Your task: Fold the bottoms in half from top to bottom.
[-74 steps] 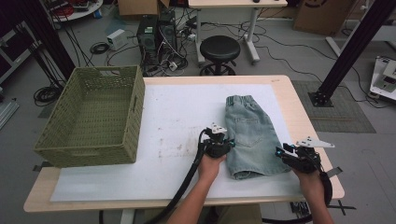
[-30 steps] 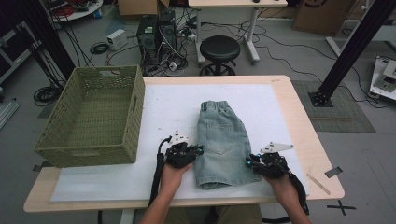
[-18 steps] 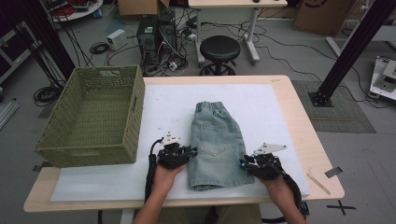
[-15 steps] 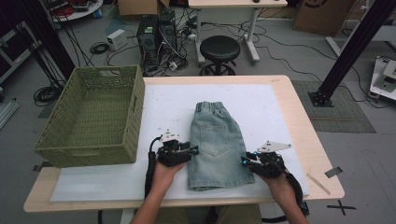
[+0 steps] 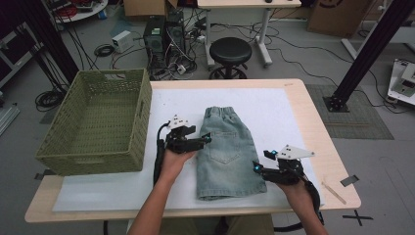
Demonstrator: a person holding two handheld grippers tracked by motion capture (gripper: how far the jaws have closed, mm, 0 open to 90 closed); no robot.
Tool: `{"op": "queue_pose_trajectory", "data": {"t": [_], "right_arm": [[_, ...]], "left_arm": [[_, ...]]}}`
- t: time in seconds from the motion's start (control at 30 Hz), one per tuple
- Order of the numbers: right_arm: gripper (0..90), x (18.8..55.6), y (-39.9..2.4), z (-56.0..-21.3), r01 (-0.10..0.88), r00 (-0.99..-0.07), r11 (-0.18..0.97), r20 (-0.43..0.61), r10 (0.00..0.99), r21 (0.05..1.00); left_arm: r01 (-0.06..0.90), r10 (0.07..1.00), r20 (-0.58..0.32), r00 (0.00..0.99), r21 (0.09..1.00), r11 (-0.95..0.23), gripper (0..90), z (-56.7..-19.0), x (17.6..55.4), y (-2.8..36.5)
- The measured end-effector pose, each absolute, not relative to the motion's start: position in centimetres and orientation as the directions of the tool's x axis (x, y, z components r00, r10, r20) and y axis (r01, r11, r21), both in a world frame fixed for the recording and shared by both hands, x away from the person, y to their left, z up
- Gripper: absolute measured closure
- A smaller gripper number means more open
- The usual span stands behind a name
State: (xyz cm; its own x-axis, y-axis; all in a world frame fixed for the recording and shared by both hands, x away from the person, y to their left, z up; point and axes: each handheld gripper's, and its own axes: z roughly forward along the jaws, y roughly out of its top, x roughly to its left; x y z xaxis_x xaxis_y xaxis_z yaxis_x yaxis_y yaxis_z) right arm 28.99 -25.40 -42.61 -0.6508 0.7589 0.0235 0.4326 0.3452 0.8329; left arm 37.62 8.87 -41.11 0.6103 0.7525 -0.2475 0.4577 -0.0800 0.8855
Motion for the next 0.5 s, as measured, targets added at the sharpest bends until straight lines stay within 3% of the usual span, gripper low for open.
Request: {"op": "queue_pose_trajectory", "data": {"t": [0.07, 0.27, 0.5], "right_arm": [[31.5, 29.0, -25.4, -42.6, 0.424, -0.647, 0.341, 0.017, 0.762, 0.839], [31.3, 28.9, -25.7, -42.7, 0.433, -0.641, 0.333, 0.026, 0.767, 0.838], [31.4, 28.9, -25.9, -42.7, 0.438, -0.638, 0.332, 0.029, 0.77, 0.836]], "left_arm": [[0.463, 0.762, -0.243, 0.601, 0.883, -0.083, 27.0, -40.7, 38.5, 8.5], [0.481, 0.779, -0.245, 0.577, 0.873, -0.081, 27.0, -41.0, 40.6, 7.7], [0.582, 0.811, -0.273, 0.518, 0.807, -0.1, 26.9, -43.4, 42.1, 6.5]]}}
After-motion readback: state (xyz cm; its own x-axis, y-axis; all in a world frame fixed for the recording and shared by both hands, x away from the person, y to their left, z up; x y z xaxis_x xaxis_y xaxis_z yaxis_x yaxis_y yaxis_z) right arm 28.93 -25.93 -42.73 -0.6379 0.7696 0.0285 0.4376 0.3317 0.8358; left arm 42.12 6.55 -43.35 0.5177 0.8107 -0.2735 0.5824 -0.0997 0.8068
